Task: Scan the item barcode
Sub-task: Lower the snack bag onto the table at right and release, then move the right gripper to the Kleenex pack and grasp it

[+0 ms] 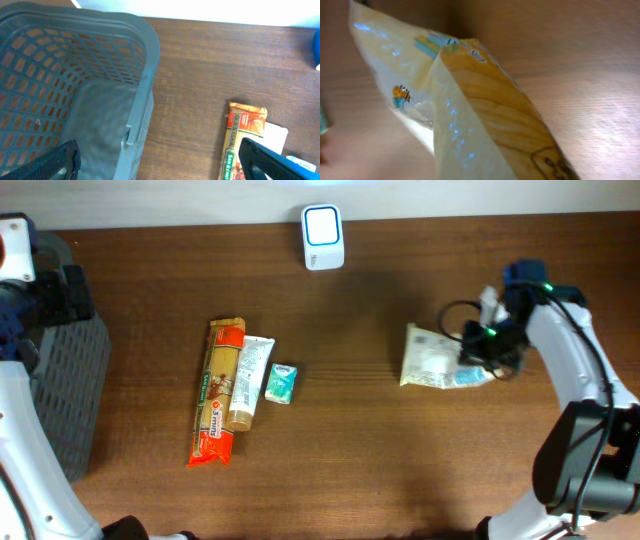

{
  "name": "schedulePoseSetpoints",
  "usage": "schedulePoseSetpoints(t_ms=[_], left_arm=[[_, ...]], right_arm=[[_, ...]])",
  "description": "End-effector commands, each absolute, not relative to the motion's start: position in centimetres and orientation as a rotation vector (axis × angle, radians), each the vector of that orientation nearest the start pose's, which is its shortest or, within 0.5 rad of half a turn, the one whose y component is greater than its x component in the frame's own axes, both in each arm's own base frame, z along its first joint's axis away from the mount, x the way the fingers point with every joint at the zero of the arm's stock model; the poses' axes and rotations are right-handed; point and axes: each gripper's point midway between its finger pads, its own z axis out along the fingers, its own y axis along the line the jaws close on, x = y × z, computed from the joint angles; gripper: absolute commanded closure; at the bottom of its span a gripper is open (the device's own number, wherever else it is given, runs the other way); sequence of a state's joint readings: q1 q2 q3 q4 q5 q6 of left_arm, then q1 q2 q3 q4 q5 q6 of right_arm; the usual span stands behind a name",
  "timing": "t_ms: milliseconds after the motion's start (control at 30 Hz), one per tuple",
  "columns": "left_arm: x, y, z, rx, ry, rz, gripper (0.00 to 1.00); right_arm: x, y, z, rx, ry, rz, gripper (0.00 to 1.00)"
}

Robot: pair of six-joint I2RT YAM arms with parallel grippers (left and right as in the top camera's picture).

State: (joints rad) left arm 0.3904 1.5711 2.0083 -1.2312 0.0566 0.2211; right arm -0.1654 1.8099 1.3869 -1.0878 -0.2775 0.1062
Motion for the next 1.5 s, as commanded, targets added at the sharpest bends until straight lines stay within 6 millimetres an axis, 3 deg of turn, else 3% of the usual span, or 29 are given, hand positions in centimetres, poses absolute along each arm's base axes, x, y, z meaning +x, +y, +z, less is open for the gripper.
schedulePoseSetpoints(t_ms=[0,33,133,167,267,333,400,500,567,600,700,767,800,867,967,1067,1267,1433,1467], left_arm=[[36.4,14.0,36.2,-0.161,2.364,0.23,0.01],[36.4,14.0,36.2,-0.161,2.364,0.23,0.01],[36.4,14.0,36.2,-0.161,2.364,0.23,0.01],[36.4,14.0,36.2,-0.161,2.364,0.23,0.01],[36.4,14.0,36.2,-0.161,2.364,0.23,0.01],[36.4,14.0,36.2,-0.161,2.364,0.23,0.01],[36.4,14.0,36.2,-0.161,2.364,0.23,0.01],[36.4,14.0,36.2,-0.161,2.364,0.23,0.01],[36.4,14.0,36.2,-0.161,2.364,0.23,0.01],[36.4,14.0,36.2,-0.161,2.364,0.23,0.01],[36.4,14.0,36.2,-0.161,2.364,0.23,0.01],[36.4,14.0,36.2,-0.161,2.364,0.229,0.01],[36.4,14.0,36.2,-0.161,2.364,0.23,0.01],[36.4,14.0,36.2,-0.161,2.364,0.23,0.01],[36.4,14.0,36.2,-0.161,2.364,0.23,0.01],[36.4,14.0,36.2,-0.161,2.364,0.23,0.01],[36.4,14.0,36.2,-0.161,2.364,0.23,0.01],[36.4,14.0,36.2,-0.161,2.364,0.229,0.01],[36.4,14.0,36.2,-0.161,2.364,0.23,0.01]], right_arm=[[33.6,-4.2,7.7,0.576,2.982,0.457,0.95],[33.3,-5.1,7.7,0.62,2.976,0.456,0.65],[33.4,-5.5,8.3,0.634,2.968,0.455,0.2],[34.0,-6.2,10.1,0.647,2.948,0.442,0.01],[36.5,-8.4,17.0,0.614,2.85,0.306,0.01],[38.0,-8.6,20.2,0.598,2.765,0.303,0.01],[39.2,-6.2,21.4,0.532,2.722,0.449,0.01],[41.2,1.4,22.7,0.281,2.671,0.685,0.0],[41.4,5.6,22.3,0.134,2.682,0.704,0.11],[41.1,10.6,21.3,-0.005,2.704,0.728,0.24],[40.3,15.7,18.9,-0.022,2.795,0.707,0.27],[38.9,22.7,14.3,-0.102,2.907,0.733,0.45],[38.2,25.2,11.9,-0.123,2.96,0.735,0.53],[36.6,28.9,7.6,-0.148,3.05,0.726,0.62],[35.0,33.2,4.0,-0.27,3.062,0.722,0.66],[35.1,33.6,2.6,-0.237,3.059,0.623,0.73],[35.0,33.0,2.0,-0.22,3.075,0.572,0.72],[33.6,33.7,-0.5,-0.192,3.14,0.534,0.73],[33.7,33.5,-0.6,-0.19,3.136,0.515,0.79]])
